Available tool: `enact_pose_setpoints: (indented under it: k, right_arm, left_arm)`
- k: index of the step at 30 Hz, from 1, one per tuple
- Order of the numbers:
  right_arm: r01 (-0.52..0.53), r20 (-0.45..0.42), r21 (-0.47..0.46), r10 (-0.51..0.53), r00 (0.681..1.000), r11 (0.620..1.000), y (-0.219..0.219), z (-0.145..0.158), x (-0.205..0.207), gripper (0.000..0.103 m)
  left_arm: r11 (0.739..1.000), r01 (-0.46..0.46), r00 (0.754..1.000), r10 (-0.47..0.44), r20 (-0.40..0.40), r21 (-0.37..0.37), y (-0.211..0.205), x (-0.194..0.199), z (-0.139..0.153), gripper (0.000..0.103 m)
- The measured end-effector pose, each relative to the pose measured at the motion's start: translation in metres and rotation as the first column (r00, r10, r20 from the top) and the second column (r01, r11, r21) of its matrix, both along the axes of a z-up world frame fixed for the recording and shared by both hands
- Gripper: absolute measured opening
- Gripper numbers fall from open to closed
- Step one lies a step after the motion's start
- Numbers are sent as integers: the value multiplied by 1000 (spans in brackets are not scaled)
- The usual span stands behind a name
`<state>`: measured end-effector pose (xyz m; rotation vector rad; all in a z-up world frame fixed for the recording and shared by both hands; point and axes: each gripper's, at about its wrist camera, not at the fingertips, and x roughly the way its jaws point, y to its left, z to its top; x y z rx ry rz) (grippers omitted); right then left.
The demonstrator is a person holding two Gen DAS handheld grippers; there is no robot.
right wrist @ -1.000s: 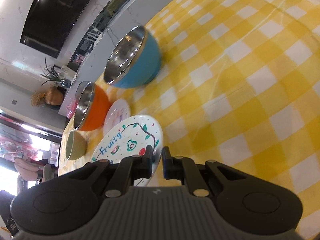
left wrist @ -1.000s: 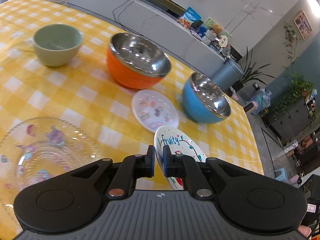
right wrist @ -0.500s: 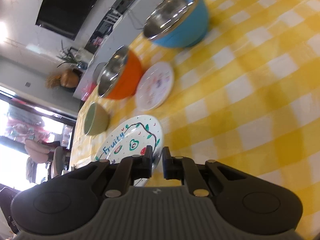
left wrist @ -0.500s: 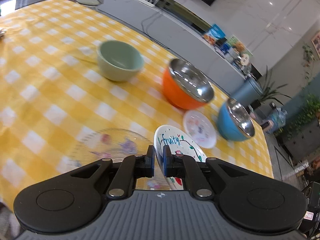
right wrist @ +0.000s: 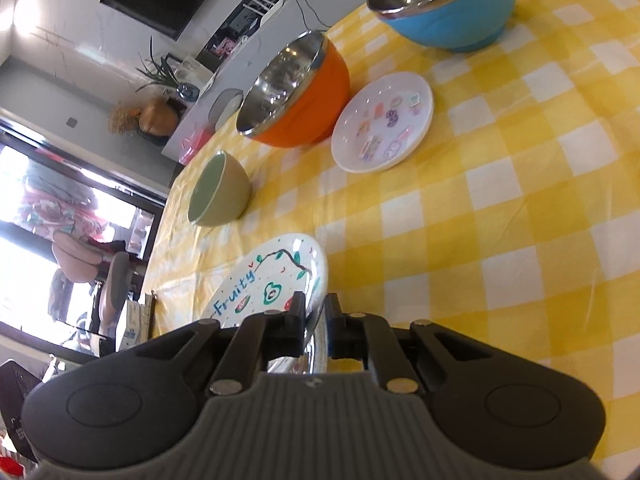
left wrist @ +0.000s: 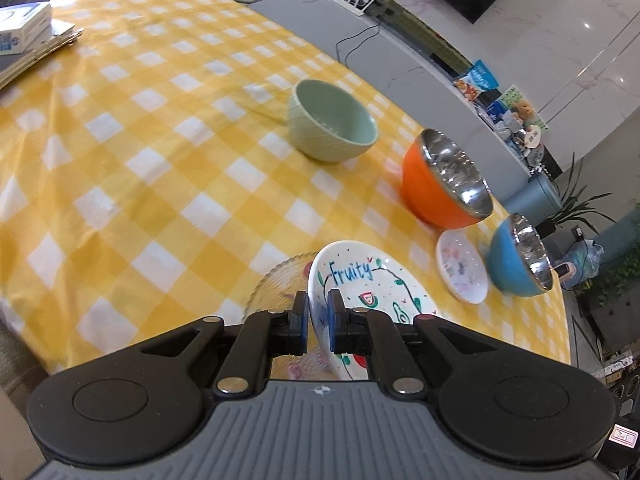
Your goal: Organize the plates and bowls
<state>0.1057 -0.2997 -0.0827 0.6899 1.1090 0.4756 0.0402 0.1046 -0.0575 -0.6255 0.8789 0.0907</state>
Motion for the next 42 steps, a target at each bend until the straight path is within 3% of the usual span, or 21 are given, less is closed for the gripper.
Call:
enact_pose_setpoints:
  k: [15, 26, 34, 39, 42]
  right_arm:
    - [-116, 123, -214, 144, 982, 970, 37, 10, -18, 9]
    - [-149, 219, -434, 264, 939, 888, 60, 17, -37, 13]
    - [-147, 253, -479, 297, 921, 865, 63, 19, -39, 15]
    - [-151, 236, -419, 268, 934, 895, 57, 17, -36, 19]
    - [-129, 226, -380, 227, 947, 916, 51, 16, -32, 20]
  left_arm:
    - [998, -12, 998, 15, -55, 57, 4, -12, -11, 12]
    - [987, 29, 998, -21, -53, 160, -10, -11, -7, 14]
    - [968, 76, 996, -62, -67, 239, -21, -11, -4, 14]
    - [942, 71, 997, -64, -32, 327, -26, -14, 5, 14]
    - [953, 46, 999, -46, -7, 300, -19, -14, 8, 22]
